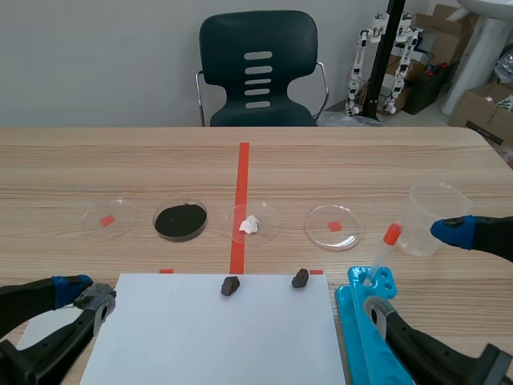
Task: Put the mineral in the empty petri dish
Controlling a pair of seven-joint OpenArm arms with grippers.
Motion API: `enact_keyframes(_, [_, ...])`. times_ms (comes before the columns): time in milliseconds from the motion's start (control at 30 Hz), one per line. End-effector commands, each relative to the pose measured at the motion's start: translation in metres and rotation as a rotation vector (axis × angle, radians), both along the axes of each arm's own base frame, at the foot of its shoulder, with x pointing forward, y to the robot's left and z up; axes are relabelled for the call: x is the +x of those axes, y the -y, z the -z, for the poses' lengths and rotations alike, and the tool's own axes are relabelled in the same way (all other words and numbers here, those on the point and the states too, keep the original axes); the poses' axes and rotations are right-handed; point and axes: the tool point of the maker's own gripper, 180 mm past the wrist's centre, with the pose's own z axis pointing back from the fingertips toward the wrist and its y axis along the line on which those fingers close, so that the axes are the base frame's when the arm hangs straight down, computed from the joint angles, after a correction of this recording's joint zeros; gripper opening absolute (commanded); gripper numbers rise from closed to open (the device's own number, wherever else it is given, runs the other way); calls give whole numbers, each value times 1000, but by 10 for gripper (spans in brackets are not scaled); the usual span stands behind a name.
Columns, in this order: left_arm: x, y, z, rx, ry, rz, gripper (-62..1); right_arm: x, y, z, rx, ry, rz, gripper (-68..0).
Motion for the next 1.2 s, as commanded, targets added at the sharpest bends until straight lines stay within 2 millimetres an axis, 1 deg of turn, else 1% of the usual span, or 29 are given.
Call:
enact_keyframes(0, [16, 3, -8, -16, 24, -42, -509, 4, -3, -10, 28, 32, -1, 4])
enact_keyframes(100, [35, -5, 5, 33, -39, -111, -509, 4, -3, -10, 28, 32, -1, 4])
enact_keyframes(167, [48, -10, 10, 28, -74, -173, -509, 4, -3, -10, 28, 32, -1, 4])
enact_keyframes(300, [80, -36, 12, -16, -102, -385, -509, 4, -3, -10, 28, 32, -1, 4])
enact_keyframes(367, [94, -45, 10, -23, -85, -443, -509, 4, -3, -10, 28, 32, -1, 4])
enact_keyframes(467, [118, -52, 7, -46, -49, -495, -509, 4, -3, -10, 28, 32, -1, 4])
enact_keyframes(567, [145, -60, 9, -63, -26, -540, -509, 4, -3, -10, 28, 32, -1, 4])
enact_keyframes(733, [181, -76, 19, -58, -29, -604, -509, 4, -3, -10, 28, 32, -1, 4])
enact_keyframes(833, [202, -88, 28, -45, -69, -645, -509, 4, -3, -10, 28, 32, -1, 4])
enact_keyframes(1000, [224, -103, 41, -29, -114, -697, -508, 4, -3, -10, 28, 32, -1, 4])
enact_keyframes(1167, [235, -118, 57, -7, -170, -739, -508, 4, -3, -10, 28, 32, -1, 4])
